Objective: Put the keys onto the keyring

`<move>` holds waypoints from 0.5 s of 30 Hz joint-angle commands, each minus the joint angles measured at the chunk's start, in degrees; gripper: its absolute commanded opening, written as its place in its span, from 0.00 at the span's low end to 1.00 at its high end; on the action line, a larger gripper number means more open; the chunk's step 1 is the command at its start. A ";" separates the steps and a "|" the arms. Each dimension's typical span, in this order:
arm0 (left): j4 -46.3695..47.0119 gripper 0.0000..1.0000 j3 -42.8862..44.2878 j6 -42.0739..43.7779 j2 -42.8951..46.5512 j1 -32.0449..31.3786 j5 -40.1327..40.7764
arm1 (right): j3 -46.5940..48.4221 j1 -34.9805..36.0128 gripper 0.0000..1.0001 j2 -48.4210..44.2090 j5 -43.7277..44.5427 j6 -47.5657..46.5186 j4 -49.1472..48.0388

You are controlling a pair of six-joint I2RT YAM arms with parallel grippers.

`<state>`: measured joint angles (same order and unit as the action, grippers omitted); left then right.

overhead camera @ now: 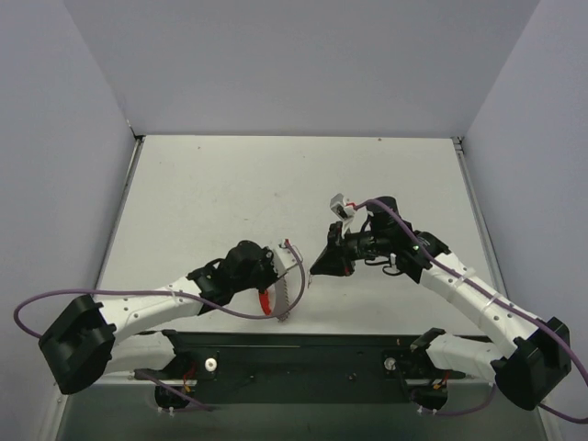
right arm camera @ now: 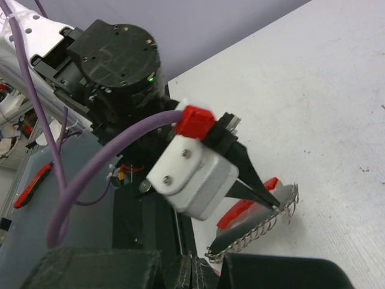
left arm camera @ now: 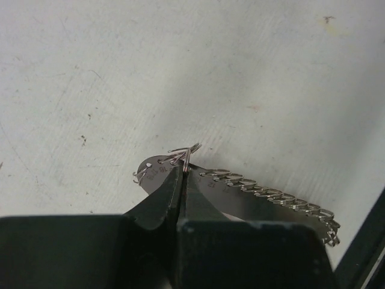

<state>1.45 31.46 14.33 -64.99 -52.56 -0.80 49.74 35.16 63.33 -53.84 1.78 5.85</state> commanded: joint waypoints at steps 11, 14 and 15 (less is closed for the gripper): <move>15.93 0.00 4.66 -1.31 -7.44 6.76 -12.38 | -3.15 -2.72 0.00 -2.42 2.16 -1.25 0.04; 20.15 0.00 4.75 -3.07 -4.71 6.76 -12.56 | -3.33 -3.51 0.00 -2.77 2.25 -1.25 0.04; 21.04 0.00 4.75 -3.25 -4.01 6.76 -12.74 | -3.42 -3.60 0.00 -2.86 2.25 -1.25 -0.13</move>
<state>11.60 33.06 13.41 -73.34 -46.00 -10.37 46.78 32.49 62.41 -51.42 1.58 6.74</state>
